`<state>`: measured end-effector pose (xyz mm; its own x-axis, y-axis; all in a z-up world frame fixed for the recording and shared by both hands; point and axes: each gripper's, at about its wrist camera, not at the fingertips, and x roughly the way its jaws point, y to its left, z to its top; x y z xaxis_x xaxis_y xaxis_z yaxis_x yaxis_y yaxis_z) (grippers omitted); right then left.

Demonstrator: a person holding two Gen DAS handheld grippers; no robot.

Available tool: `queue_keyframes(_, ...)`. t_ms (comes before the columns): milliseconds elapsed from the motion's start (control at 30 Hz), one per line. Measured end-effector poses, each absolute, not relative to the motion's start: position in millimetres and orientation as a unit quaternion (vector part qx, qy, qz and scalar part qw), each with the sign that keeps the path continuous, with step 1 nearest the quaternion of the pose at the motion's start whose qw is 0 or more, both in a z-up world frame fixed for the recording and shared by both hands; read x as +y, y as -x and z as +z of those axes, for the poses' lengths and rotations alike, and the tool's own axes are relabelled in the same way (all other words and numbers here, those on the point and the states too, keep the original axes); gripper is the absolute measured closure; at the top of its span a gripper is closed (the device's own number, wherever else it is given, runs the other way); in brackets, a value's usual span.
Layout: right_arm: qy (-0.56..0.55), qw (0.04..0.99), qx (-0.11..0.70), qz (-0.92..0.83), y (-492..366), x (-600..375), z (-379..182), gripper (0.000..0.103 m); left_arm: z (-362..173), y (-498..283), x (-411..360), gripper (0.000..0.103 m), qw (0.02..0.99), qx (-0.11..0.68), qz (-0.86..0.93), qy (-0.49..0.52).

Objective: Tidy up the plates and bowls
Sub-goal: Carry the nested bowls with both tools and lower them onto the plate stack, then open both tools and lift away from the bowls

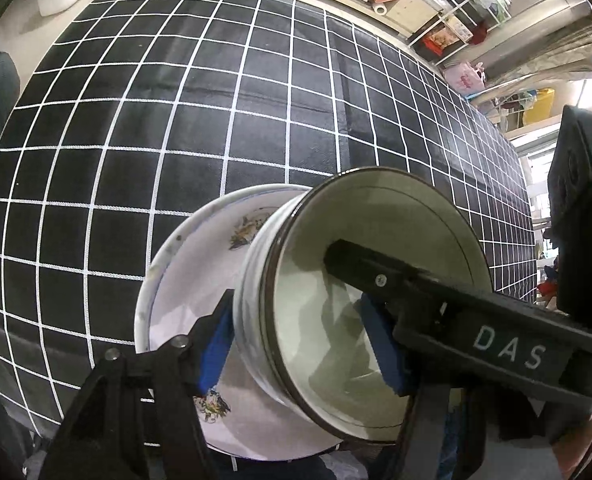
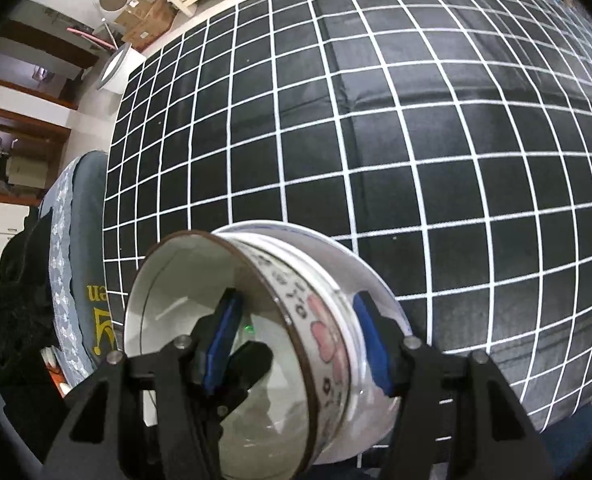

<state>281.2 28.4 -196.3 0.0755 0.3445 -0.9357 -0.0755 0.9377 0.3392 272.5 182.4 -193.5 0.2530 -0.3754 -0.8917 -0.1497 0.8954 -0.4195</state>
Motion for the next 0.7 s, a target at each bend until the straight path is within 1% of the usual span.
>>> queue_keyframes(133, -0.1, 0.726, 0.664, 0.146, -282, 29, -196, 0.041, -195, -276, 178, 0.043, 0.759, 0.608, -0.072, 0.221)
queue_keyframes(300, -0.043, 0.764, 0.626, 0.151, -275, 34, -180, 0.041, -190, -274, 176, 0.044, 0.765, 0.605, -0.063, 0.213)
queue_keyframes(433, -0.057, 0.769, 0.62, 0.145, -277, 24, -174, 0.041, -181, -275, 173, 0.044, 0.776, 0.599, -0.051, 0.19)
queue_keyframes(700, -0.059, 0.785, 0.597, 0.154, -271, 4, -146, 0.041, -152, -269, 186, 0.044, 0.793, 0.579, -0.029, 0.187)
